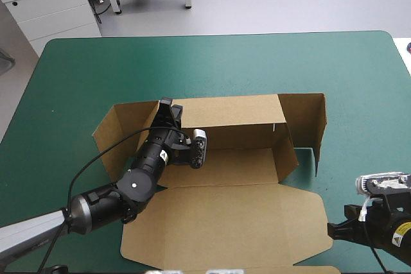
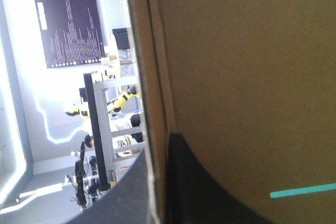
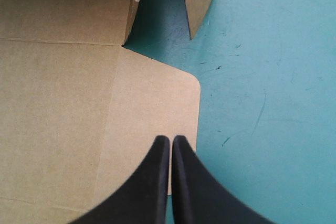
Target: Fold the box
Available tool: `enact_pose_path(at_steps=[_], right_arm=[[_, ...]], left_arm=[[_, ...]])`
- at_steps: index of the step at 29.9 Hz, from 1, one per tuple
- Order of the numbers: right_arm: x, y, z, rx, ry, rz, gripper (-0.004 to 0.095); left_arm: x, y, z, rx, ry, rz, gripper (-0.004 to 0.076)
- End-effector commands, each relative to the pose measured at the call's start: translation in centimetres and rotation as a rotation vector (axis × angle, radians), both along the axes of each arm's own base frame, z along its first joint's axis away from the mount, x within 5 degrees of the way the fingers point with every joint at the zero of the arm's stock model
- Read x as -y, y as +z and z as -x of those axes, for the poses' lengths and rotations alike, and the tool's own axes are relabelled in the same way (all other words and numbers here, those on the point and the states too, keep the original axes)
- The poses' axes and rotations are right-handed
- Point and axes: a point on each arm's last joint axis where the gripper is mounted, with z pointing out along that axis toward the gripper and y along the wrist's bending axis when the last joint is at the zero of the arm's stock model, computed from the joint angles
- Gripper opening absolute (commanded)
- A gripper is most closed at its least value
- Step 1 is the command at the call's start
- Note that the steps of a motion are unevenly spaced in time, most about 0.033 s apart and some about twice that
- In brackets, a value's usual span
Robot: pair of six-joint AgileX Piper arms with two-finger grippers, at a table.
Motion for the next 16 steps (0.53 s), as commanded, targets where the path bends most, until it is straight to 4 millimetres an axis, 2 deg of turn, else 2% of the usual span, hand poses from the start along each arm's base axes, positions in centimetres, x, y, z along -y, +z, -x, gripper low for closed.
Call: enact_pose_path(at_steps=[1, 6, 16], right_arm=[[-0.1, 0.7, -0.6, 0.057, -0.013, -0.011, -0.0001], [-0.1, 0.2, -0.7, 0.048, -0.015, -0.010, -0.0001], [-0.3, 0.4, -1.4, 0.127, -0.034, -0.054, 0.0028]], left_arm=[[0.1, 1.7, 1.1, 0.117, 0.008, 0.039, -0.0010], [1.2, 1.6, 2.5, 0.123, -0.031, 0.048, -0.0010], [1.9, 1.7, 3.8, 0.124, -0.026, 0.112, -0.0010]])
